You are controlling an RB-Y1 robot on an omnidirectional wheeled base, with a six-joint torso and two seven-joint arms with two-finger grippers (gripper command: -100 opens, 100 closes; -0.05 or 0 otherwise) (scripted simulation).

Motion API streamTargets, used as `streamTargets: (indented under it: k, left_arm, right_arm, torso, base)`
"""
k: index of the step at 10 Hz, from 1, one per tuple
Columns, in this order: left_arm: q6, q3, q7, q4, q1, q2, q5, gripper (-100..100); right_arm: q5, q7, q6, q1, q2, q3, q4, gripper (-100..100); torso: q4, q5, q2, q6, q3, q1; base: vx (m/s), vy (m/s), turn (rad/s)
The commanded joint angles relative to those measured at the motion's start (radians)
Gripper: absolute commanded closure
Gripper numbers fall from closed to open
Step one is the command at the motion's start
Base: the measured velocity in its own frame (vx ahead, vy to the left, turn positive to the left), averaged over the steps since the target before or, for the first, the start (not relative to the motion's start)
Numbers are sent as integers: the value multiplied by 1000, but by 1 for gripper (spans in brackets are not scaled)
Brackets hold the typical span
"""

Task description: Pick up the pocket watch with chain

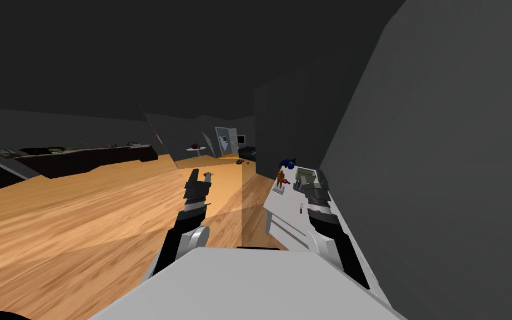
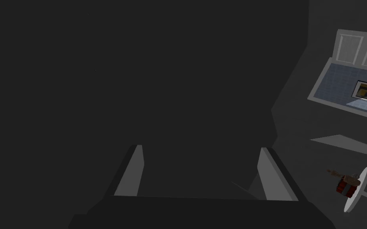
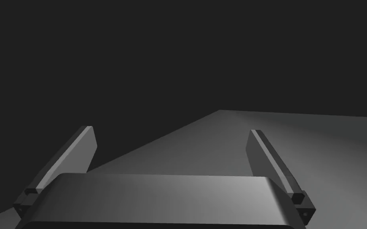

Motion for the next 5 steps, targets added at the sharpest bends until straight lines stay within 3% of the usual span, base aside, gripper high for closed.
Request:
streamTargets:
  k: [1,5]
  left_arm:
    - [0,0,0,0,0,0,0,0]
    - [0,0,0,0,0,0,0,0]
  right_arm:
    - [-22,-34,43,-19,-32,-21,43,-100]
    - [-57,-91,114,-52,-80,-53,119,-100]
  torso:
    - [0,0,0,0,0,0]
    - [0,0,0,0,0,0]
  base:
    - [-1,15,113]
    - [-3,13,48]
